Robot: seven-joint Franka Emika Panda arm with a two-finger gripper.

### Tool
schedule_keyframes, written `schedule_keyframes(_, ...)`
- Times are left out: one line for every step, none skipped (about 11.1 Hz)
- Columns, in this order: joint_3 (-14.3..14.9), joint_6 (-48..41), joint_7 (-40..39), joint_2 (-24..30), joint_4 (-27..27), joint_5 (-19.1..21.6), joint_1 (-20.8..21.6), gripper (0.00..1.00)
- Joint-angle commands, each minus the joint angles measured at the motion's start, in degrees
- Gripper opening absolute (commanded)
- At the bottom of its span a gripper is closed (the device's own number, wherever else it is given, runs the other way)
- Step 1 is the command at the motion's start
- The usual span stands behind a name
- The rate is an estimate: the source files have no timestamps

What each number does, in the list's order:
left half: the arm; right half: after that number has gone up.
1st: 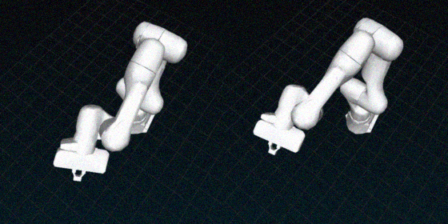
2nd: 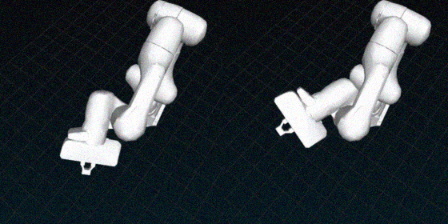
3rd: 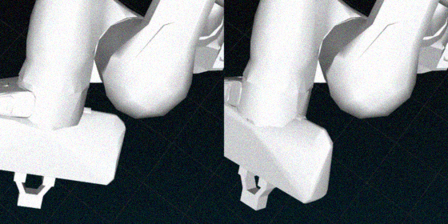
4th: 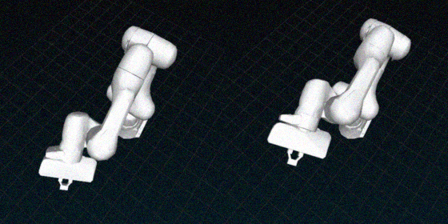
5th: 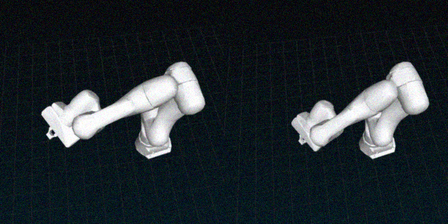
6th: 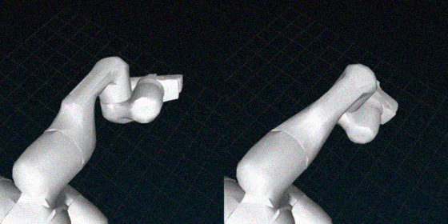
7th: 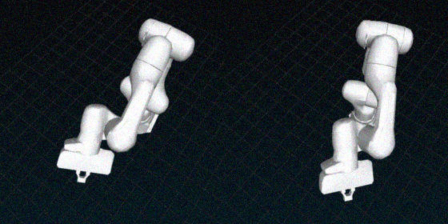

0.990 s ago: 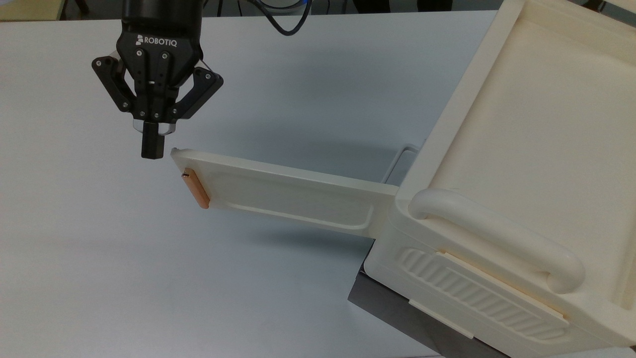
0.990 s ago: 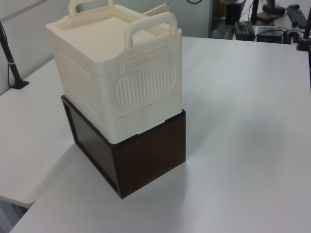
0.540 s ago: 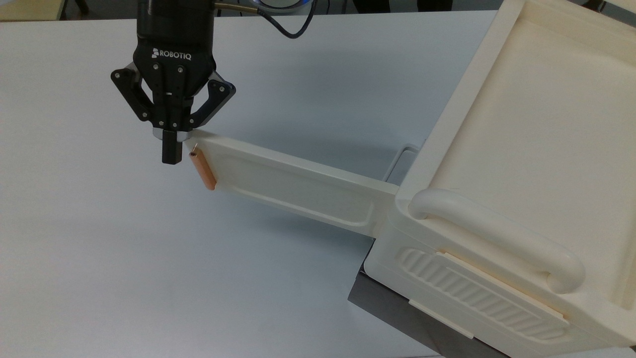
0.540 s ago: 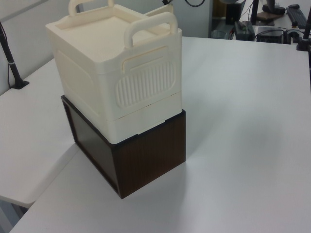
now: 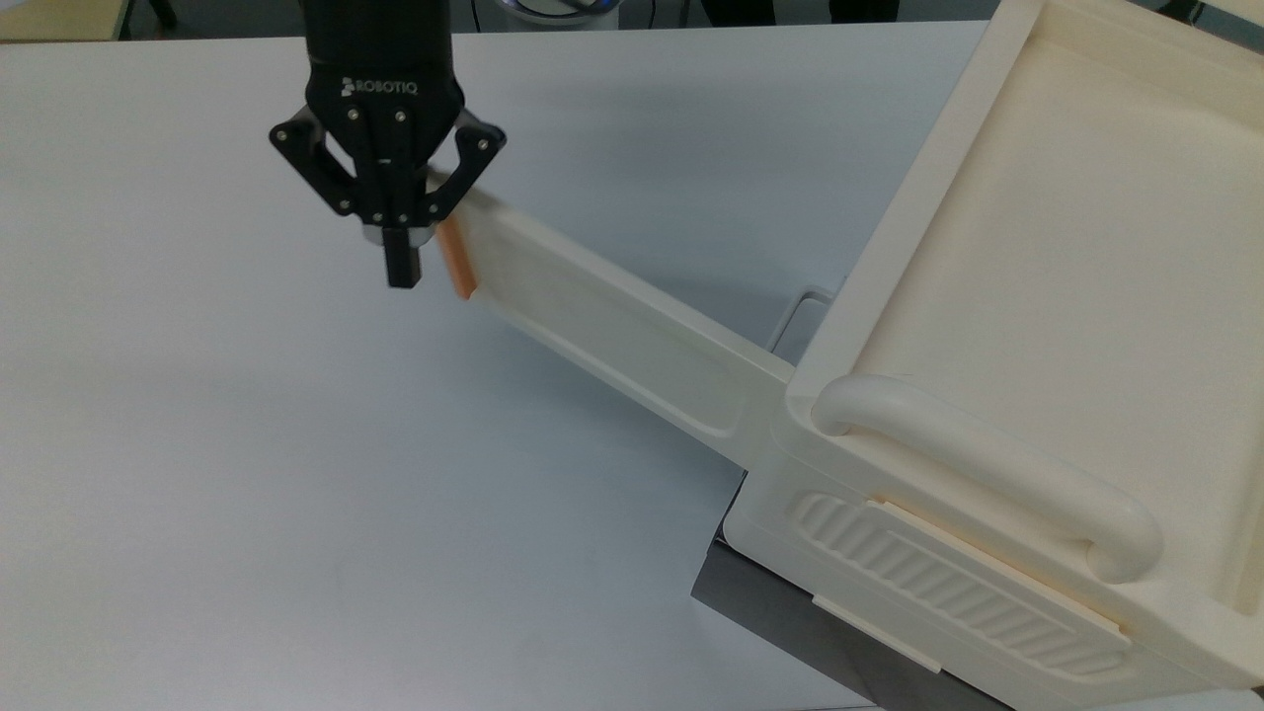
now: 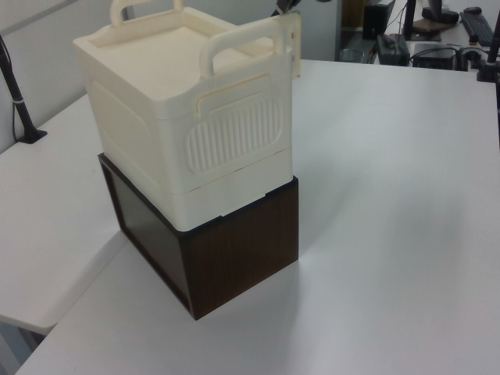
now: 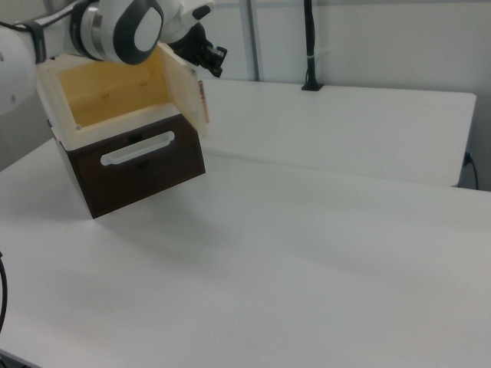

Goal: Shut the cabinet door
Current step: 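Push the door edge with the gripper, swinging it toward the cabinet body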

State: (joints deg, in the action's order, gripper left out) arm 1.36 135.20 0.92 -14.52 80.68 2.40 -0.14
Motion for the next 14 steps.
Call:
schedule_keyframes(-1.9, -10.2, -7.8, 2.7, 0.3, 6.2, 0.5, 0.00)
schedule_keyframes(-2.8, -14.0, -8.8, 3.4, 0.3, 6.9, 0.5, 0.00)
schedule_keyframes(-4.5, -17.7, -9.4, 4.1, 0.0, 8.7, 0.5, 0.00)
schedule_keyframes(-6.1, -20.7, -10.1, 5.2, 0.0, 10.2, 0.5, 0.00)
schedule_keyframes(-7.8, -23.5, -10.4, 6.2, 0.0, 11.7, 0.6, 0.00)
schedule_keyframes(-9.8, -26.1, -10.4, 6.8, 0.0, 13.1, 0.6, 0.00)
schedule_keyframes(-12.3, -28.0, -10.4, 7.3, 0.0, 13.9, 0.6, 0.00)
schedule_keyframes(-14.9, -28.1, -10.0, 7.3, 0.0, 13.9, 0.6, 0.00)
schedule_keyframes(-15.5, -27.7, -9.9, 7.1, 0.0, 13.9, 0.5, 0.00)
schedule_keyframes(-15.5, -27.4, -9.9, 6.5, 0.0, 13.9, 0.4, 0.00)
schedule_keyframes(-15.5, -27.4, -10.2, 6.2, 0.1, 13.9, 0.3, 0.00)
schedule_keyframes(-15.5, -27.3, -10.1, 5.9, 0.1, 13.9, 0.4, 0.00)
schedule_keyframes(-15.5, -27.2, -10.1, 5.7, 0.1, 13.9, 0.8, 0.00)
schedule_keyframes(-15.5, -25.0, -10.1, 5.6, 0.3, 13.9, 1.5, 0.00)
